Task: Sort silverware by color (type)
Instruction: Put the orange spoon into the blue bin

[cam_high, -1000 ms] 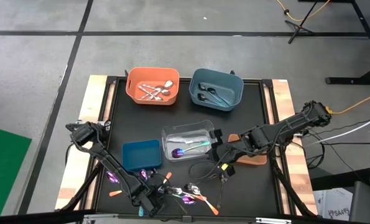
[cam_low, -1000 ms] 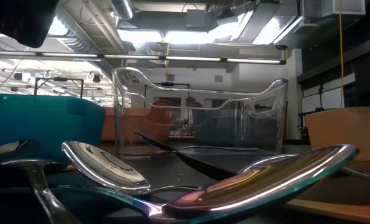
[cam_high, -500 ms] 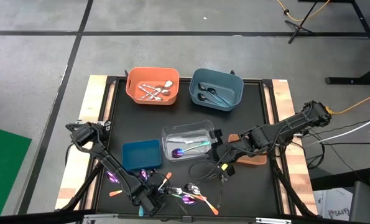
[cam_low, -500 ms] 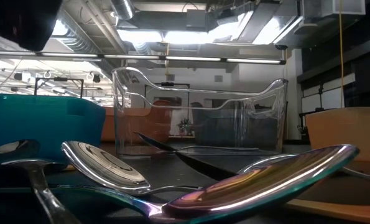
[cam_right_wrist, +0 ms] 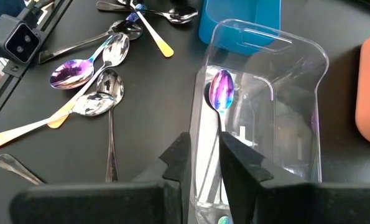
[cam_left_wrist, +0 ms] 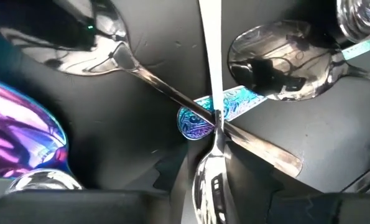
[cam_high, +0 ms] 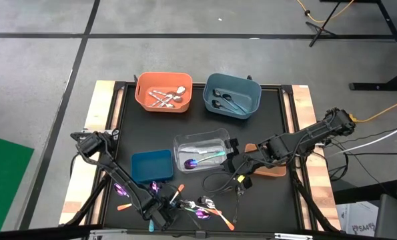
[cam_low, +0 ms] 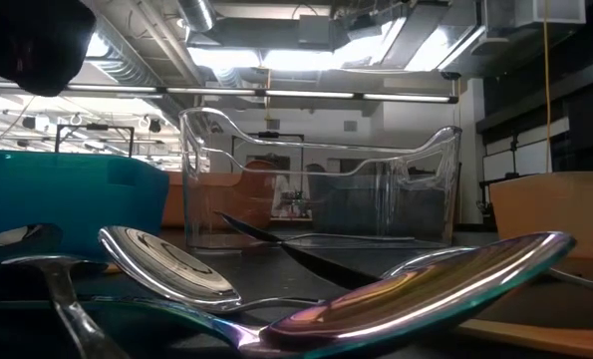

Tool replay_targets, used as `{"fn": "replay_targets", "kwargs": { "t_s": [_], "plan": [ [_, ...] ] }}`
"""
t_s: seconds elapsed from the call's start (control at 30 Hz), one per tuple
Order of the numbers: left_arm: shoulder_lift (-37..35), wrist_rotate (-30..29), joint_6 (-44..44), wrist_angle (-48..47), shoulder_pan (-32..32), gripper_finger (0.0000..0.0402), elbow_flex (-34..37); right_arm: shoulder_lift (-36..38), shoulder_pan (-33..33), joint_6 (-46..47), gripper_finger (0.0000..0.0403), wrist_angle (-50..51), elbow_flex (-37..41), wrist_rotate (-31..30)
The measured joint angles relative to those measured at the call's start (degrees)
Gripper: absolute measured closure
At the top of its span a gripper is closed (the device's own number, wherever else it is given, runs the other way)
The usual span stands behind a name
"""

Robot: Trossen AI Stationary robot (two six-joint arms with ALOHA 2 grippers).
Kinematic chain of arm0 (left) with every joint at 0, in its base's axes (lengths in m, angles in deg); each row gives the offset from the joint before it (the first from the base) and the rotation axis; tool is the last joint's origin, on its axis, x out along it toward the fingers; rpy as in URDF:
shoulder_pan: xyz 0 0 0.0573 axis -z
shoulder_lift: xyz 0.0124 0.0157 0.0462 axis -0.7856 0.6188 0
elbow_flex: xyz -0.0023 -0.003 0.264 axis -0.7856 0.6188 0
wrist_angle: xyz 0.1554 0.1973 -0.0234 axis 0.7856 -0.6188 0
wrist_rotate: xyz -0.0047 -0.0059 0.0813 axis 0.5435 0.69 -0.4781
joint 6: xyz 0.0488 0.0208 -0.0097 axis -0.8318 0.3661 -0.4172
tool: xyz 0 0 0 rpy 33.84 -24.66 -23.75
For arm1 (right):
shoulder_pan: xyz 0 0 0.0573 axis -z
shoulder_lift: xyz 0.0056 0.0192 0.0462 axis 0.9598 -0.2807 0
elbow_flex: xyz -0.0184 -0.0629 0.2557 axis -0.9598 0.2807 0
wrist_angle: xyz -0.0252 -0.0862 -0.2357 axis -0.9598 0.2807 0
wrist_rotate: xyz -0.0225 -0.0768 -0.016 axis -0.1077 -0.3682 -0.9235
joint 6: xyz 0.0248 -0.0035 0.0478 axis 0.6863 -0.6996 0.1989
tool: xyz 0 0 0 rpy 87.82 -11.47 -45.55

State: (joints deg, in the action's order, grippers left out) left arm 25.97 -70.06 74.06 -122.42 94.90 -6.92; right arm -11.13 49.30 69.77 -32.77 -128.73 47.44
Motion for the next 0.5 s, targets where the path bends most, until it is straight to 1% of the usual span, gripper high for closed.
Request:
{"fn": "replay_targets", "kwargs": {
  "t_s": [0.23, 0.5],
  "plan": [
    [0.0, 0.4, 1.7, -2.7, -0.1, 0.0323, 0.0, 0.0, 0.0, 0.0, 0.0331, 0.0, 0.0, 0.0],
    [0.0, 0.5, 1.9, -3.1, -0.1, 0.0325, 0.0, 0.0, 0.0, 0.0, 0.0331, 0.0, 0.0, 0.0]
  ]
}}
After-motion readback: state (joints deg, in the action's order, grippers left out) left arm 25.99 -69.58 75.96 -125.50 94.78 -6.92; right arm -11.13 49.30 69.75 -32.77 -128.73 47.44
